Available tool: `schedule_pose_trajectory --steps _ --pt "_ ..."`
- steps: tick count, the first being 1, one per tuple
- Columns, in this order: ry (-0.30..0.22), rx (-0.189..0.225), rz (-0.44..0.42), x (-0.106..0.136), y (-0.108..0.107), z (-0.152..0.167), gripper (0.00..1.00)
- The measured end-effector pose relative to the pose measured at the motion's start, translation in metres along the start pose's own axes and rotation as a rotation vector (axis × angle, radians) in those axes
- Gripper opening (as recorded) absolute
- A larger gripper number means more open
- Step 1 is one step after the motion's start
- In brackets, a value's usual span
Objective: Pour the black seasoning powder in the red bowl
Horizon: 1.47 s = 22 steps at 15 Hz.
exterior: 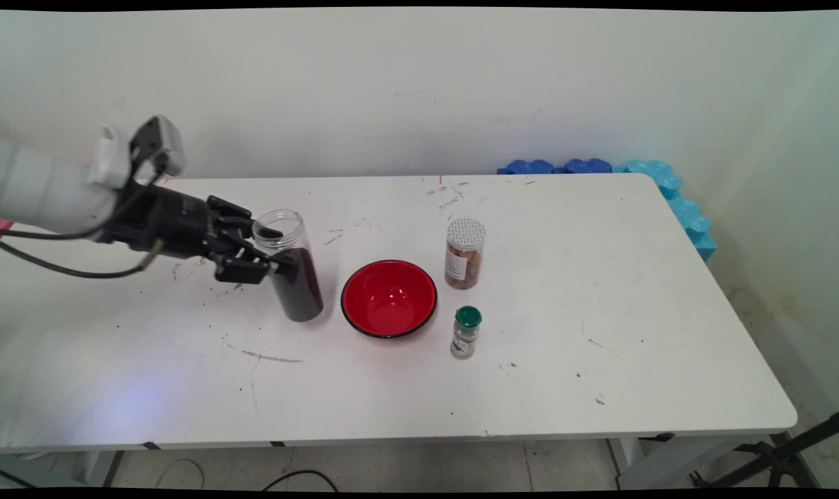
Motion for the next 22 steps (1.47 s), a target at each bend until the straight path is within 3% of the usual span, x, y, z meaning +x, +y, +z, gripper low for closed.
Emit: schedule_pose_trajectory --steps 6,12,18,22 --pt "-0.017 -0.129 -0.032 0.015 0.022 -0.034 0.0" --pt "-0.031 -0.272 -0.067 0.045 0.053 -0.025 0.0" --pt "-0.049 -0.344 -0.077 0.073 0.063 0.007 0.0" --pt "-0.069 -0.369 -0.062 0.082 0.06 0.024 0.0"
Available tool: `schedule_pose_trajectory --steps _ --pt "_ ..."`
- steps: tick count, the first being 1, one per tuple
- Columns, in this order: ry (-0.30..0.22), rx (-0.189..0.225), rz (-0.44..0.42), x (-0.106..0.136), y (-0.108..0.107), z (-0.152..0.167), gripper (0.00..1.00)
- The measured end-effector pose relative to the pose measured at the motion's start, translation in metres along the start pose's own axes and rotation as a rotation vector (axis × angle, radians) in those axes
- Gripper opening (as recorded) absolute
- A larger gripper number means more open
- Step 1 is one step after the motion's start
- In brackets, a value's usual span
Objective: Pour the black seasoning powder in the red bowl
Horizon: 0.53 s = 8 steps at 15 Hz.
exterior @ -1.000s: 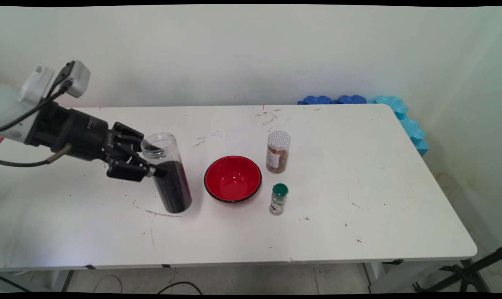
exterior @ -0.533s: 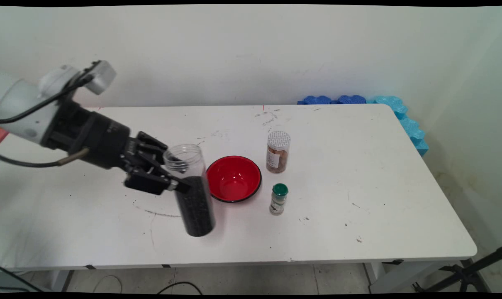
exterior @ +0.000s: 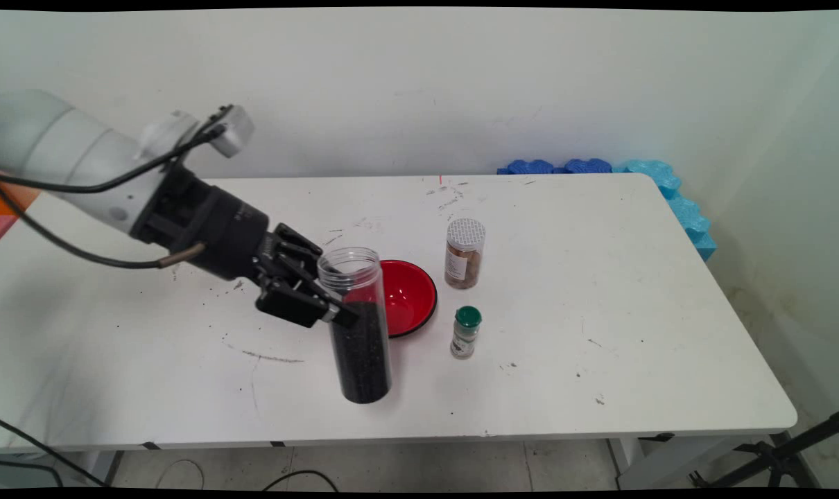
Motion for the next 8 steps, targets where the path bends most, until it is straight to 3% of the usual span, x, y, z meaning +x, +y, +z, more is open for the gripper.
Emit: schedule_pose_trajectory --steps 4,8 --pt "-0.035 -0.023 -0.013 0.006 -0.011 0.012 0.0" --pt "-0.072 -0.039 -0.1 0.008 -0.025 0.02 0.0"
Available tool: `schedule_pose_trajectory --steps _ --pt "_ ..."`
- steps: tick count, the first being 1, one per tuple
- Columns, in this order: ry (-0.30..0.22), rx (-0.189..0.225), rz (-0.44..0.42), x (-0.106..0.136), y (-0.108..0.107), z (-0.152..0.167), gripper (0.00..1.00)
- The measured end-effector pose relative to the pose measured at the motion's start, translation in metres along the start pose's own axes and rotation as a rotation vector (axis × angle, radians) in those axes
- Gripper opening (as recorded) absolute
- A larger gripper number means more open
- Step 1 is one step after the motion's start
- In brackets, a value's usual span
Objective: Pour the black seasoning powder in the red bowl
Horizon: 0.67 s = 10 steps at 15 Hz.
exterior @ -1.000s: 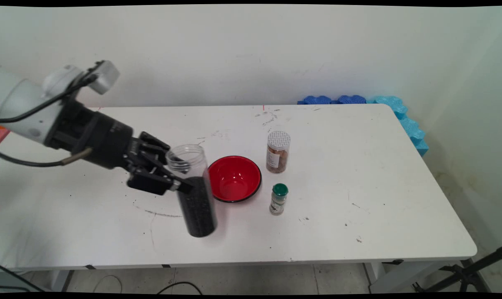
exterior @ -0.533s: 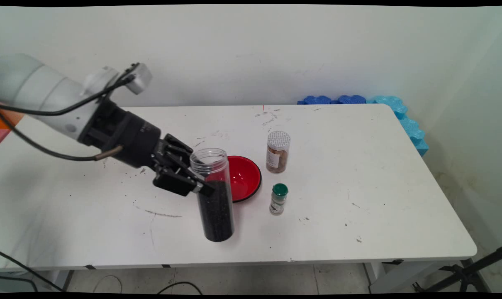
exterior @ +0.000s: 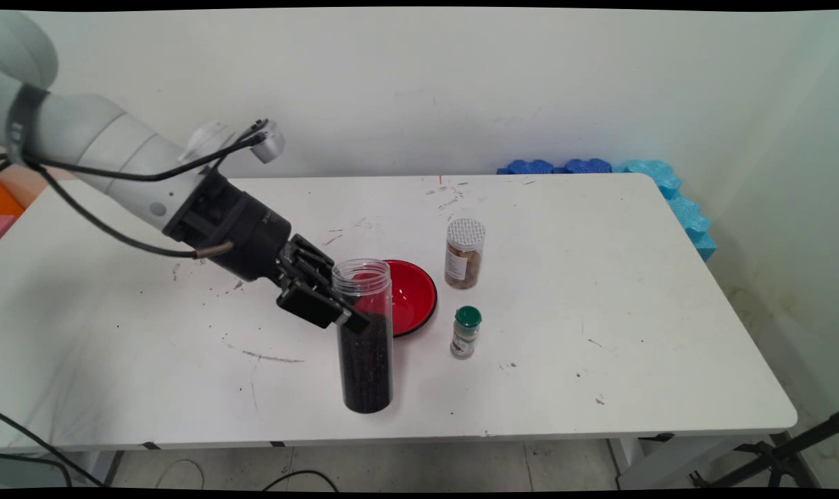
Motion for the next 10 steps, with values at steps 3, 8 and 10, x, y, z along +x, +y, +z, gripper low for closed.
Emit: schedule_pose_trajectory --steps 3,8,10 --pt "-0.02 0.003 -0.1 0.004 -0.009 0.003 0.0" --pt "-0.012 0.005 -0.284 0.011 -0.021 0.003 0.0" --pt "-0.012 0.002 -0.351 0.013 -0.023 0.003 0.0"
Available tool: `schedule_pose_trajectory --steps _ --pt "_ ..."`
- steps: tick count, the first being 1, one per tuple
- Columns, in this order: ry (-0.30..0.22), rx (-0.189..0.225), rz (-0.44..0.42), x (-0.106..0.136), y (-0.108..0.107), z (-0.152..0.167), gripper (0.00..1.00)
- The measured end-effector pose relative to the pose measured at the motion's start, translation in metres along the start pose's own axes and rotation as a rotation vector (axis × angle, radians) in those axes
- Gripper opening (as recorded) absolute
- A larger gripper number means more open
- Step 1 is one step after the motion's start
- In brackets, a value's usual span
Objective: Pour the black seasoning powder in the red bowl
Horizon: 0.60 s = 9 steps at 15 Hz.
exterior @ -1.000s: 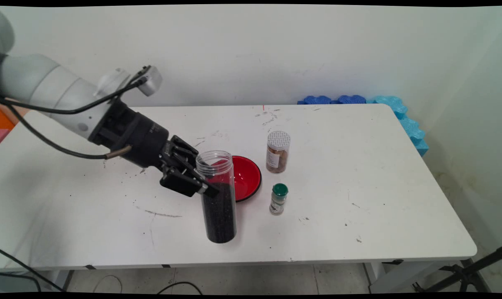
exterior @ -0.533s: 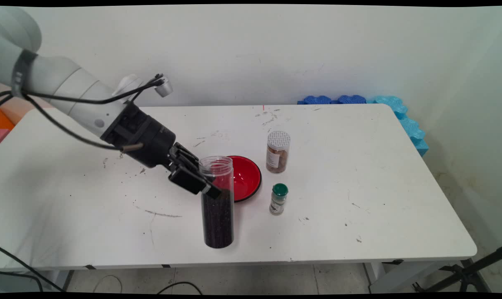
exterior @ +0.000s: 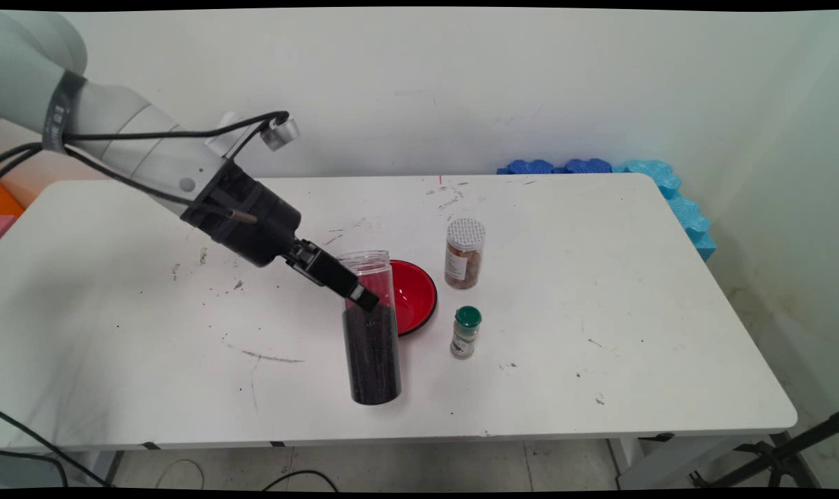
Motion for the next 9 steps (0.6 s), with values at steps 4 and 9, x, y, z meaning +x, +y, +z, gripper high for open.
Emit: schedule_pose_trajectory --steps 4,9 --pt "0.008 0.001 -0.144 0.005 0.002 -0.002 0.0" --pt "0.042 0.011 -0.349 0.01 0.014 -0.007 0.0"
